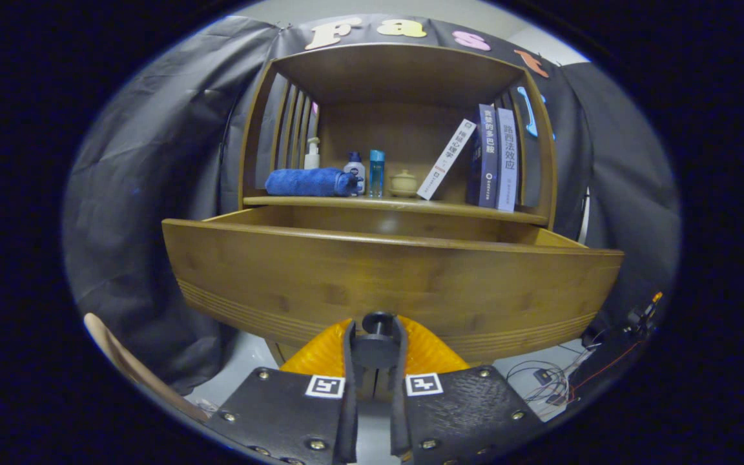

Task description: Pull open the drawer, take out the items inside it, and place them on the countertop above the cabinet.

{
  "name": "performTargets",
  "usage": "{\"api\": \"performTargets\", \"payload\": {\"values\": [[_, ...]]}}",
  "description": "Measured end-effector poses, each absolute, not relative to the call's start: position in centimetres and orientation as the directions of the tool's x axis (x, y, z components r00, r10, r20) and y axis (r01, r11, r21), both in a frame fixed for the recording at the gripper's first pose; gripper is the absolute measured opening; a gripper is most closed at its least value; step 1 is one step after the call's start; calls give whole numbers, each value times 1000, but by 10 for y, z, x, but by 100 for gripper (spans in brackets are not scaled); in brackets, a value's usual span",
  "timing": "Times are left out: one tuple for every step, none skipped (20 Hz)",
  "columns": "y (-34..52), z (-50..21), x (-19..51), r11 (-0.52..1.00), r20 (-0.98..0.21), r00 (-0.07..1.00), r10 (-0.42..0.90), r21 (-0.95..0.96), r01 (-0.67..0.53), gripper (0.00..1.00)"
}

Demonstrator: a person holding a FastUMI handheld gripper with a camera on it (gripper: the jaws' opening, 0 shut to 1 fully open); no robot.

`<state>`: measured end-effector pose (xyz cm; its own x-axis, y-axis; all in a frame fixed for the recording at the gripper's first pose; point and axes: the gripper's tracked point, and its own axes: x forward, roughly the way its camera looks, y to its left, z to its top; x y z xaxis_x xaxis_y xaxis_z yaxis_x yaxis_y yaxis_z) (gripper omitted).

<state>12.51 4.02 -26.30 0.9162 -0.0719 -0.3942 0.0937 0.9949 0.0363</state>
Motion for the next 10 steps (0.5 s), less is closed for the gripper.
{"api": "performTargets", "payload": {"values": [[40, -262, 124, 995, -387, 919, -76, 33, 96, 20], [41, -262, 125, 995, -383, 921, -78, 33, 97, 20], [41, -262, 124, 995, -379, 922, -79, 28, 97, 24], [41, -262, 125, 995, -378, 922, -79, 18, 93, 27], [41, -263, 125, 996, -378, 923, -78, 14, 90, 27], [42, -264, 124, 996, -384, 921, -70, 23, 85, 36], [43, -264, 120, 996, -386, 920, -62, 39, 83, 39], [41, -261, 117, 994, -380, 922, -69, 48, 94, 42], [42, -258, 114, 994, -371, 926, -66, 59, 95, 45], [40, -256, 110, 993, -365, 928, -75, 55, 102, 47]]}}
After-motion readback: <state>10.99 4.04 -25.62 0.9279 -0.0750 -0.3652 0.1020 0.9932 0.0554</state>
